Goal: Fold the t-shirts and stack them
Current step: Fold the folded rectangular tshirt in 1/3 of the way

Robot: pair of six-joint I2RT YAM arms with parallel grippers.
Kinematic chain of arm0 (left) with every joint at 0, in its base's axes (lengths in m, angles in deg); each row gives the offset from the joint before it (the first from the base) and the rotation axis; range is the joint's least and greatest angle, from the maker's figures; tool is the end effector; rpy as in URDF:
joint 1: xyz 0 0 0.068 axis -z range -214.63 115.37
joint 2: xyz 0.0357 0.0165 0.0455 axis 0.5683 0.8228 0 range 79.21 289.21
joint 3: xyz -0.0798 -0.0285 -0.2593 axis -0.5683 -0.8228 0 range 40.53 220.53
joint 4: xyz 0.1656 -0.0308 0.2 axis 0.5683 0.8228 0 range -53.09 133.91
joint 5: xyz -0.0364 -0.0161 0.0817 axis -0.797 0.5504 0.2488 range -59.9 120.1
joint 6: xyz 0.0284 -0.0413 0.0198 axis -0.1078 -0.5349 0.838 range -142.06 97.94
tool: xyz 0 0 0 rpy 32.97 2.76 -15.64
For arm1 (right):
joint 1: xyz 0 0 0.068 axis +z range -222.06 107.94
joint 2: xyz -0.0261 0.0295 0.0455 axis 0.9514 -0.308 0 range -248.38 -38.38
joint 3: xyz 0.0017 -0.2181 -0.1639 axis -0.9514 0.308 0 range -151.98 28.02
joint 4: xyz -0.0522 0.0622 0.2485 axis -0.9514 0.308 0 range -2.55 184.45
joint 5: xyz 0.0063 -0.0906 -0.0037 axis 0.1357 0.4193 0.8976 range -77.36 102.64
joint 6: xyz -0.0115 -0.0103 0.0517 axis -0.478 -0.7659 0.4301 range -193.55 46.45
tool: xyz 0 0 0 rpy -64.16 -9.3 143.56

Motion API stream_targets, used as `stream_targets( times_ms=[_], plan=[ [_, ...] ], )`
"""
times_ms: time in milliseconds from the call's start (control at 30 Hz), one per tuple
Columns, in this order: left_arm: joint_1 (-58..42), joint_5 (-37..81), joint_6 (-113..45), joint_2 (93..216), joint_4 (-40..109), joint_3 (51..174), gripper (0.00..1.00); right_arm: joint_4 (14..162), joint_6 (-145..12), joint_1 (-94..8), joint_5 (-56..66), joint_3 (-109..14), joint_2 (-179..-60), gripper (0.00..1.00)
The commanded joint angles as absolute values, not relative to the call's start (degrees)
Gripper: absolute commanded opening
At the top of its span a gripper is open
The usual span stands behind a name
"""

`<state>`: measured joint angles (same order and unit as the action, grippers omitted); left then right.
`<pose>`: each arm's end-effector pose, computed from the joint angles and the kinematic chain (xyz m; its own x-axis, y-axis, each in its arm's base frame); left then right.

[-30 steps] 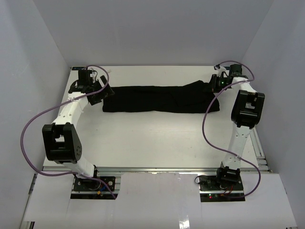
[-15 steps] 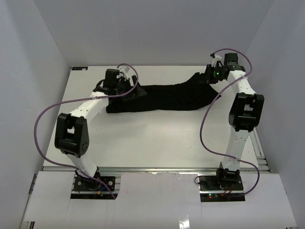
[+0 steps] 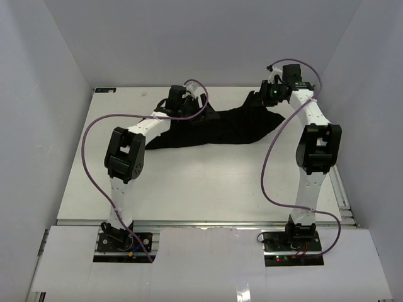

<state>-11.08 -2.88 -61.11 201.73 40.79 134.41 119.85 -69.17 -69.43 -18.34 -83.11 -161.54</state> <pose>0.4445 -0.2150 0.2155 -0.8589 -0.2021 -0.4706 0.2767 0.5902 -0.7584 0.4898 0.0409 0.2689 -0.7283 0.0322 -0.6845 -0.3519 0.8396 0.4139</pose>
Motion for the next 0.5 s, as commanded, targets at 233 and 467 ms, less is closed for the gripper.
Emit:
stream_targets(
  times_ms=[233, 467],
  plan=[
    [-14.0, 4.4, -53.9, 183.1, 46.6, 126.8, 0.82, 119.9, -65.4, -62.7, -13.5, -88.8, -160.9, 0.06],
    [-15.9, 9.9, -49.5, 167.8, 52.6, 115.9, 0.84, 120.0, -64.5, -59.5, -9.1, -91.4, -163.4, 0.06]
  ],
)
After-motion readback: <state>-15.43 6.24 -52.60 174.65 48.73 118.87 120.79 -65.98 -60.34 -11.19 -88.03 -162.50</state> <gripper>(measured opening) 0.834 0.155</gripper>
